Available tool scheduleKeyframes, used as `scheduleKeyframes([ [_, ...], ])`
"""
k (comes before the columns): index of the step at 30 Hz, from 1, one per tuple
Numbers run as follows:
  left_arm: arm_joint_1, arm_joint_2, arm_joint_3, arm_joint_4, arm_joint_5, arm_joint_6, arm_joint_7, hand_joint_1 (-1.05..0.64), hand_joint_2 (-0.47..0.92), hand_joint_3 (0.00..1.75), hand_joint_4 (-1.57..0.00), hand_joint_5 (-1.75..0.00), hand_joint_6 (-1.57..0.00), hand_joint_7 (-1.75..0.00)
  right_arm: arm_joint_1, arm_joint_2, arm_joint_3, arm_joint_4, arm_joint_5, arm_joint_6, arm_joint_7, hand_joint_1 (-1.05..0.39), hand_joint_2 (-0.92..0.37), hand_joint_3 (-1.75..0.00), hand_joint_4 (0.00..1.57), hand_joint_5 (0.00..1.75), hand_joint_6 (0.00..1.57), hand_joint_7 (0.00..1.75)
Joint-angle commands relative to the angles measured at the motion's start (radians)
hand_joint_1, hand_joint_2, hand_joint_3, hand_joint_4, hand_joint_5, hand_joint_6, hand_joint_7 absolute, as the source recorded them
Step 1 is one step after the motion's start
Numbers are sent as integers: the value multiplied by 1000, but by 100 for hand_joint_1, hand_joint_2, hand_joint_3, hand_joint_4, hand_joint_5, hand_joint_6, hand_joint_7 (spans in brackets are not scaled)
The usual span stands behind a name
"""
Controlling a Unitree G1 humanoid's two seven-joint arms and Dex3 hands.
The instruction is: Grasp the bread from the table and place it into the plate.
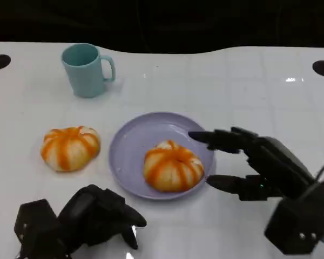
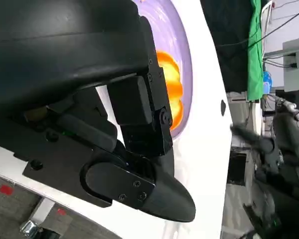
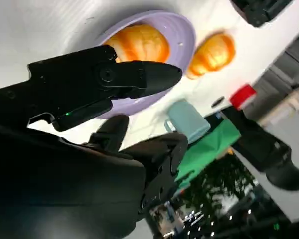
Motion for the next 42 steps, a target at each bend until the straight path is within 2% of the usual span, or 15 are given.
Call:
scheduleKeyframes([
  [1,-12,15,6,17,-4,-4,0,-105,92,8,-131,-88,-157,-8,77,-8,-55,-10,60,-78,-31,-57,-92,-37,55,152,67,81],
  [3,-13,17,5,15,0,-2,4,-105,92,8,-131,-88,-157,-8,99,-11,-69,-3,89,-111,-23,-56,-92,-38,57,158,64,101],
  [4,-13,18,5,15,1,-2,5,-105,92,7,-131,-88,-157,-8,108,-12,-74,2,105,-126,-15,-55,-92,-39,57,164,61,117],
  [6,-14,18,6,18,1,-2,5,-105,92,7,-131,-88,-157,-8,128,-20,-85,13,132,-161,-1,-55,-92,-39,58,170,58,130],
  [14,-18,17,9,27,0,-11,6,-105,92,6,-130,-89,-157,-7,197,-44,-123,29,173,-248,29,-47,-92,-34,69,175,60,155],
  [17,-17,18,12,26,-7,-1,-1,-105,92,6,-130,-89,-157,-7,217,-44,-126,25,184,-247,42,-47,-92,-34,72,175,61,166],
  [22,-20,23,16,29,-12,2,-8,-105,92,6,-130,-89,-157,-7,225,-35,-126,43,170,-262,40,-44,-92,-32,77,175,64,174],
  [37,-38,36,22,55,-13,0,-11,-105,92,6,-130,-89,-157,-7,167,-2,-116,200,131,-338,12,-40,-92,-28,88,175,72,175],
  [42,-40,35,25,55,-12,-2,-11,-105,92,6,-129,-89,-157,-6,162,2,-112,217,115,-347,7,-43,-92,-27,89,175,73,175],
])
